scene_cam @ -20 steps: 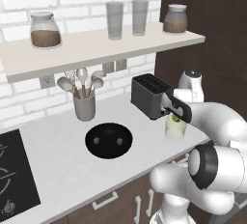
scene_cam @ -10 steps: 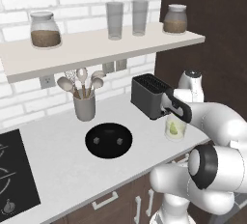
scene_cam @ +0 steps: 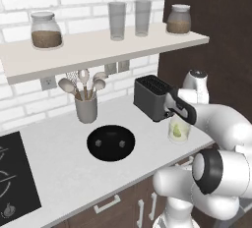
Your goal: Grab a lemon wedge from the fridge and one ice cube from the ice bowl, and put them in the glass of lemonade.
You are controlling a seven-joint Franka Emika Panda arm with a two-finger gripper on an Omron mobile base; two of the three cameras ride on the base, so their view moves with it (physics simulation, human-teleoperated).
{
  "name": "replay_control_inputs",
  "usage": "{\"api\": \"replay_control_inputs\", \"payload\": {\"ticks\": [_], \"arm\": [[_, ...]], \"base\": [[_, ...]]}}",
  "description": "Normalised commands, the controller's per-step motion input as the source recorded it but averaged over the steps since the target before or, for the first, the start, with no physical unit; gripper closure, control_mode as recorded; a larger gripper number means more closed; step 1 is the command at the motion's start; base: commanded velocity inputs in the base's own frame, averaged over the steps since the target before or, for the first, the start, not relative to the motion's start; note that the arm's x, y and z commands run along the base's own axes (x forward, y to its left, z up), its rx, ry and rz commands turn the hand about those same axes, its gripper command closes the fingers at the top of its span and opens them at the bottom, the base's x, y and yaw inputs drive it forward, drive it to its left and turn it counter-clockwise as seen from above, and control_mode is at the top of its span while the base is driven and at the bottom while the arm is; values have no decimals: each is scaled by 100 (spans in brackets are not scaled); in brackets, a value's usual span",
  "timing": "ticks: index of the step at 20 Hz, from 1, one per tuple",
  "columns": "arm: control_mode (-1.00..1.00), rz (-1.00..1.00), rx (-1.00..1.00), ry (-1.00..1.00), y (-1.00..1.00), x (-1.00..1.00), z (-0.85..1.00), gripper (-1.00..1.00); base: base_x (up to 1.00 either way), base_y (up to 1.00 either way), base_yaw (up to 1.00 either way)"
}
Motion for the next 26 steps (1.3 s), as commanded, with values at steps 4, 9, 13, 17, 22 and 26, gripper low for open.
{"api": "replay_control_inputs", "payload": {"ticks": [4, 9, 13, 17, 22, 26], "arm": [[-100, 0, 2, -1, 1, -3, 24, -100], [-100, 3, 0, 0, 7, -4, 23, -100], [-100, 13, 0, -2, 48, -42, 19, -100], [-100, 18, -1, 0, 100, -58, 0, -100], [-100, 25, -4, 8, 100, -24, 0, -100], [-100, 23, -3, 8, 100, -1, 0, -100]], "base": [[0, 0, 0], [0, 0, 0], [0, 0, 0], [0, 0, 0], [0, 0, 0], [0, 0, 0]]}}
